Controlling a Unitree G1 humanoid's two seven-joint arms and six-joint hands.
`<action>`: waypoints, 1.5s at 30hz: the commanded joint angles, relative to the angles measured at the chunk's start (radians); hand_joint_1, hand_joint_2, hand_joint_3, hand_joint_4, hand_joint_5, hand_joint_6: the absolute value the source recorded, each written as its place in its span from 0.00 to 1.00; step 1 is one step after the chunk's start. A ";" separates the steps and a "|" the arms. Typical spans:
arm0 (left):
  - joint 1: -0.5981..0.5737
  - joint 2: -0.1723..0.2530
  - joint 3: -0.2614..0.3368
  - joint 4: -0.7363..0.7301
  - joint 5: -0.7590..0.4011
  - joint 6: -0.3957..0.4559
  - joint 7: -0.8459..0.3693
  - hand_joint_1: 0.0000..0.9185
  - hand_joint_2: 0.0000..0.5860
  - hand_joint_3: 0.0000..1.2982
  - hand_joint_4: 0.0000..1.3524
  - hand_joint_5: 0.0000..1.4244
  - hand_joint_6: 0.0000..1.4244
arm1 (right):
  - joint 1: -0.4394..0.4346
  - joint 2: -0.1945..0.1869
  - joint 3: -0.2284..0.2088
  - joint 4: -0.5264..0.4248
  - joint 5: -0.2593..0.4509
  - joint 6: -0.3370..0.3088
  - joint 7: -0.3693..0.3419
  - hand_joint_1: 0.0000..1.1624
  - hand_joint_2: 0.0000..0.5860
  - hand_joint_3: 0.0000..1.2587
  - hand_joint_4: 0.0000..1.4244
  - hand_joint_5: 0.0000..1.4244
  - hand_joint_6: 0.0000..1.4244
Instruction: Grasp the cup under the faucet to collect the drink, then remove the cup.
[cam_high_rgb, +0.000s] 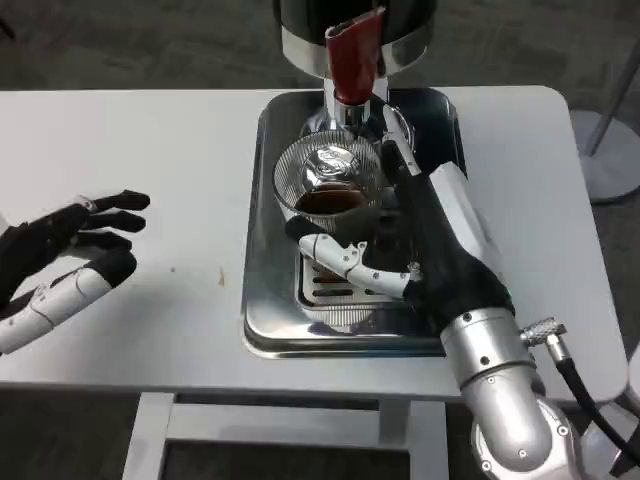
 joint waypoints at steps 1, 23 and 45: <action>0.010 0.022 0.010 -0.004 -0.010 0.010 -0.010 0.02 0.16 0.21 0.22 0.24 0.23 | 0.021 0.020 0.035 0.013 -0.010 0.024 0.014 0.62 0.38 0.00 0.04 0.11 0.23; 0.005 0.028 0.005 0.033 -0.012 -0.003 -0.013 0.02 0.16 0.21 0.22 0.25 0.23 | 0.023 0.050 0.025 0.058 0.006 0.024 -0.020 0.60 0.39 0.00 0.05 0.11 0.23; -0.026 0.034 -0.002 0.102 -0.013 -0.025 -0.026 0.02 0.16 0.21 0.22 0.25 0.23 | 0.005 0.073 0.031 0.108 -0.010 0.023 -0.078 0.58 0.39 0.00 0.07 0.13 0.25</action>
